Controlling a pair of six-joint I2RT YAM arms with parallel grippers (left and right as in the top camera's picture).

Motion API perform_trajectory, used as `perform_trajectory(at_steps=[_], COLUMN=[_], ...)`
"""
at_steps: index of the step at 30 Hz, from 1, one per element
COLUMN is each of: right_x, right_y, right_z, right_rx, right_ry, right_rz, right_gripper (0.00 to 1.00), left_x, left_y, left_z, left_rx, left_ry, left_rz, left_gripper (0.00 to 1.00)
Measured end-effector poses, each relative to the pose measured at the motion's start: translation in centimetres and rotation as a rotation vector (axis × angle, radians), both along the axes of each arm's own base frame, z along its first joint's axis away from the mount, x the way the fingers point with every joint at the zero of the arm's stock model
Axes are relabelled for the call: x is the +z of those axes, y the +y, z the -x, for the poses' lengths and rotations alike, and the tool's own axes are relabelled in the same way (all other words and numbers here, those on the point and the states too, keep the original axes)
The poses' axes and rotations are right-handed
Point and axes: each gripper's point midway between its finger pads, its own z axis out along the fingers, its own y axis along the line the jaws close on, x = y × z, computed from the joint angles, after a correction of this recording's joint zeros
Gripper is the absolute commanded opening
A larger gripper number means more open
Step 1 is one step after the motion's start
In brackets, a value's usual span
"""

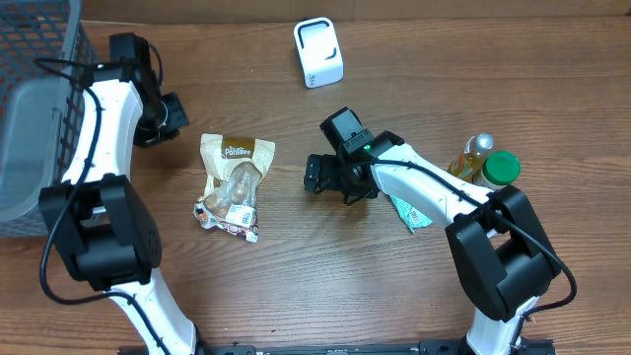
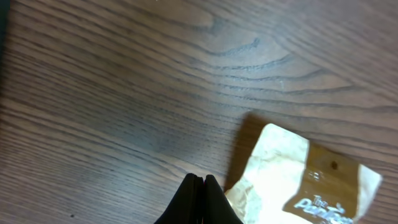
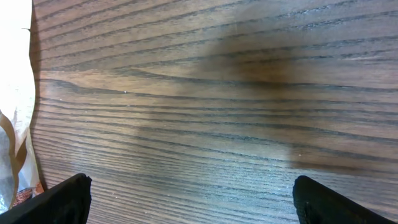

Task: Scan the item barcode
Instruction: 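Lower the left gripper onto the brown snack pouch's left side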

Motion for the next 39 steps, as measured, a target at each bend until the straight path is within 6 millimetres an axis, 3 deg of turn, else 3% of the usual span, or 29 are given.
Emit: perform_trajectory(at_steps=[12,25,39], right_x=[0.0,0.0,0.0], right_y=[0.0,0.0,0.0], right_z=[0.0,0.0,-0.1], right_rx=[0.0,0.0,-0.001], right_ry=[-0.001,-0.001,-0.002], right_rz=[0.0,-0.001,0.002], right_gripper=[1.0,1.0,1.0], left_x=[-6.7,-6.9,-8.1], left_y=[-0.7,-3.2,-7.3], left_z=[1.6,1.5,3.2], left_rx=[-0.011,-0.072,-0.17], left_ry=[0.176,0.181,0.241], left_rz=[0.021,0.016,0.007], left_gripper=[0.04,0.04,0.04])
